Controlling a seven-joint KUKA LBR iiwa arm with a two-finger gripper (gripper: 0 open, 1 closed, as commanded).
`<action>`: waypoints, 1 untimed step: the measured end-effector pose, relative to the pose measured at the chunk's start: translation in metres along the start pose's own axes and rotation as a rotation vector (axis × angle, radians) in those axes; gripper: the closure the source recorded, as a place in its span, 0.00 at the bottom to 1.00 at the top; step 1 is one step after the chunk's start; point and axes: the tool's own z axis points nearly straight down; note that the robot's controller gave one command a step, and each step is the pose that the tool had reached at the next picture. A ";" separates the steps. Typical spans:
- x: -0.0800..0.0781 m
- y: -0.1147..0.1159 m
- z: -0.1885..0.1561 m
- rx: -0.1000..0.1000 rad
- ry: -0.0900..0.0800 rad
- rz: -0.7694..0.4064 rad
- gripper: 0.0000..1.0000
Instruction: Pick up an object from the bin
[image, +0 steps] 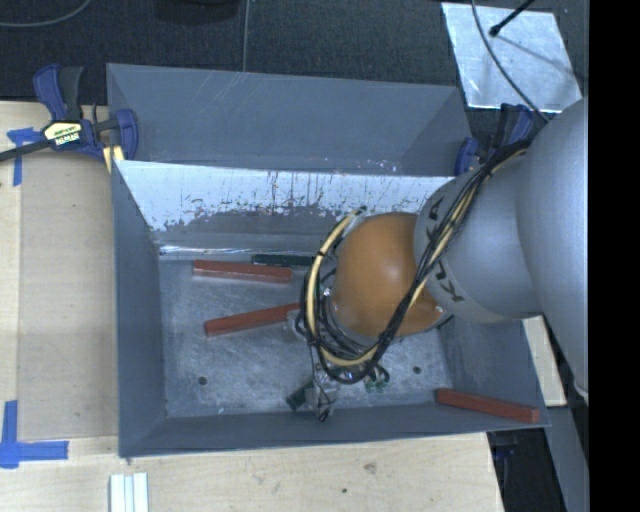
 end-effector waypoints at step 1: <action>-0.002 -0.002 -0.002 0.000 -0.005 0.002 1.00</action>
Offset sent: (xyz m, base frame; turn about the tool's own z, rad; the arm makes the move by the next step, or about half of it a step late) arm 0.0000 0.0000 0.0000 0.0000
